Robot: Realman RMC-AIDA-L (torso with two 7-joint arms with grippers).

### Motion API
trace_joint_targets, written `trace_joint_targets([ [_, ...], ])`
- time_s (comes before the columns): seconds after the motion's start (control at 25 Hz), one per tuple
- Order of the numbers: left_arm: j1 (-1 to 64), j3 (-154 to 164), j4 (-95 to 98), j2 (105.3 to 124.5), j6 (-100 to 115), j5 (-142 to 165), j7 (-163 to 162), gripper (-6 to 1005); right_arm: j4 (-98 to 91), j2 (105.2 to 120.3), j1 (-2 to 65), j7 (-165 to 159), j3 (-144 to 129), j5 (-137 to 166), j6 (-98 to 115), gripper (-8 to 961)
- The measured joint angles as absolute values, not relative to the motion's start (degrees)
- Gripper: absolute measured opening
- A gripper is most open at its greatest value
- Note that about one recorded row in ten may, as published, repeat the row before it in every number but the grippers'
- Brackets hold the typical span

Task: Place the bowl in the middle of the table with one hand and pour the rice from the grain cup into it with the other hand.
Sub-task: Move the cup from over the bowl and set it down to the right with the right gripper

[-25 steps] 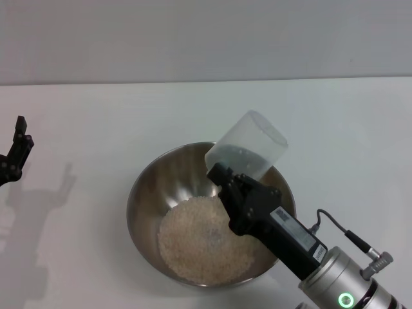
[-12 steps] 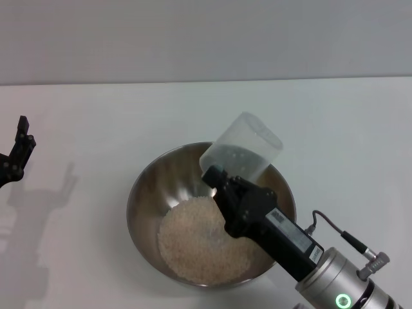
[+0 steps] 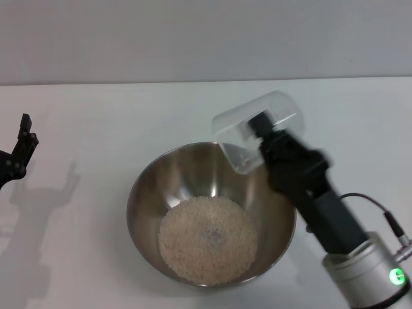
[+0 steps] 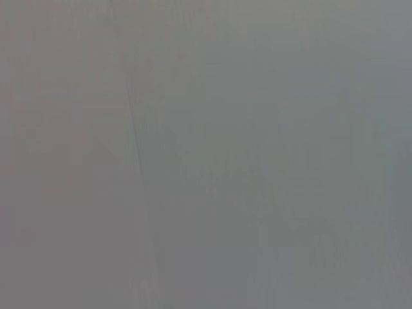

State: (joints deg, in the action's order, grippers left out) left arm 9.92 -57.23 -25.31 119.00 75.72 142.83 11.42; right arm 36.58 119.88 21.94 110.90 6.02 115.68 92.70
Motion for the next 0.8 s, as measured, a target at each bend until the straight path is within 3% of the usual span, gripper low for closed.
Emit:
trace_joint_targets([
  [0.36,10.12,-57.21,-25.31,119.00,75.67,142.82,11.42,847,38.03,119.35,15.95,61.76,14.59,115.33,101.65,11],
  [0.8,10.10,-57.10,-25.31,119.00,75.69,143.26,11.42,846,23.69,119.57,15.02,13.68,18.92,110.22,101.38,10],
])
